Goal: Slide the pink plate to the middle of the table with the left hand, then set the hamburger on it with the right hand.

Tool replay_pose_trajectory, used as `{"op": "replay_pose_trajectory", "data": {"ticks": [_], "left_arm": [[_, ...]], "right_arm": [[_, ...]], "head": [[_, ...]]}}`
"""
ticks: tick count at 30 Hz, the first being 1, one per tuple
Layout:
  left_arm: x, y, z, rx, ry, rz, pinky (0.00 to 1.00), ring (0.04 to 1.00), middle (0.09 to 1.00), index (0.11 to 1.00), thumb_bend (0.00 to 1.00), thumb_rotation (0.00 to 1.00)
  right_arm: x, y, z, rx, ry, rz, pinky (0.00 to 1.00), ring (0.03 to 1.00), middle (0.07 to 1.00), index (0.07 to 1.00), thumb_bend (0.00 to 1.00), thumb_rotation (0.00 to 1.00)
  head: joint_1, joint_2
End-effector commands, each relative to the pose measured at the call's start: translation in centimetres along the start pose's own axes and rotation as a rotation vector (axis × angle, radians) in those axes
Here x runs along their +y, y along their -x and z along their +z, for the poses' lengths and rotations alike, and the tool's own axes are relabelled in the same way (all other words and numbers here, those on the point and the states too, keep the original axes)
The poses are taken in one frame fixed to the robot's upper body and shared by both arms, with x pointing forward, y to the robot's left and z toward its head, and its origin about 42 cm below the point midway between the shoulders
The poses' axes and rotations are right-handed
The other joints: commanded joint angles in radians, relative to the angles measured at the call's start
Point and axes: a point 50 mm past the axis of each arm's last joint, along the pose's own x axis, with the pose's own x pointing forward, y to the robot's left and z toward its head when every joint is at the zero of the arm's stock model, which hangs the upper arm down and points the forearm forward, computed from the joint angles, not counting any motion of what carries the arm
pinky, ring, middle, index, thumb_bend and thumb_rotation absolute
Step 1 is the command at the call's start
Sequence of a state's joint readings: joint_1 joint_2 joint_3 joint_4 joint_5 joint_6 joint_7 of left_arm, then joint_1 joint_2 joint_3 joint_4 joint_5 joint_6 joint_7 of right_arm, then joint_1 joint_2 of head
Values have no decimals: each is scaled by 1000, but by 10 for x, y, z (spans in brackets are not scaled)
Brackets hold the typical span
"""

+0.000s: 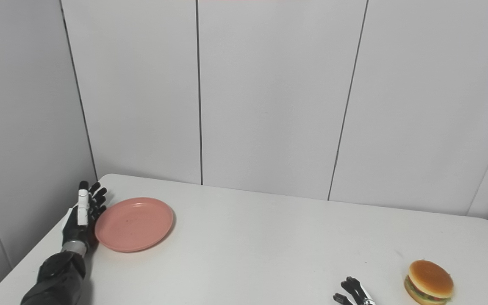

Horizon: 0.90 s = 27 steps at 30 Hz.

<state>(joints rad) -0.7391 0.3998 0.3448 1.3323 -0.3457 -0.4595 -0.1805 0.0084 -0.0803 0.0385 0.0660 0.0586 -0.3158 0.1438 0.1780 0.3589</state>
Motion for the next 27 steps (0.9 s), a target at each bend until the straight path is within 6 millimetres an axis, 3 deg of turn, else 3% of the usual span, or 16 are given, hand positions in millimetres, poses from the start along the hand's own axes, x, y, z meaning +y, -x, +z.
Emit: {"op": "replay_pose_trajectory", "data": {"ticks": [1, 27], "left_arm": [[-17, -11, 14, -37, 5, -47, 1000, 969, 921, 919, 1000, 946], [-99, 0, -10, -21, 23, -237, 977, 930, 891, 910, 964, 950]], "right_arm": [[-1, 3, -32, 198, -17, -13, 758, 794, 874, 877, 785, 1000], [4, 4, -28, 195, -12, -11, 754, 794, 867, 877, 771, 1000]], "head": [[-1, 1], [-21, 17]]}}
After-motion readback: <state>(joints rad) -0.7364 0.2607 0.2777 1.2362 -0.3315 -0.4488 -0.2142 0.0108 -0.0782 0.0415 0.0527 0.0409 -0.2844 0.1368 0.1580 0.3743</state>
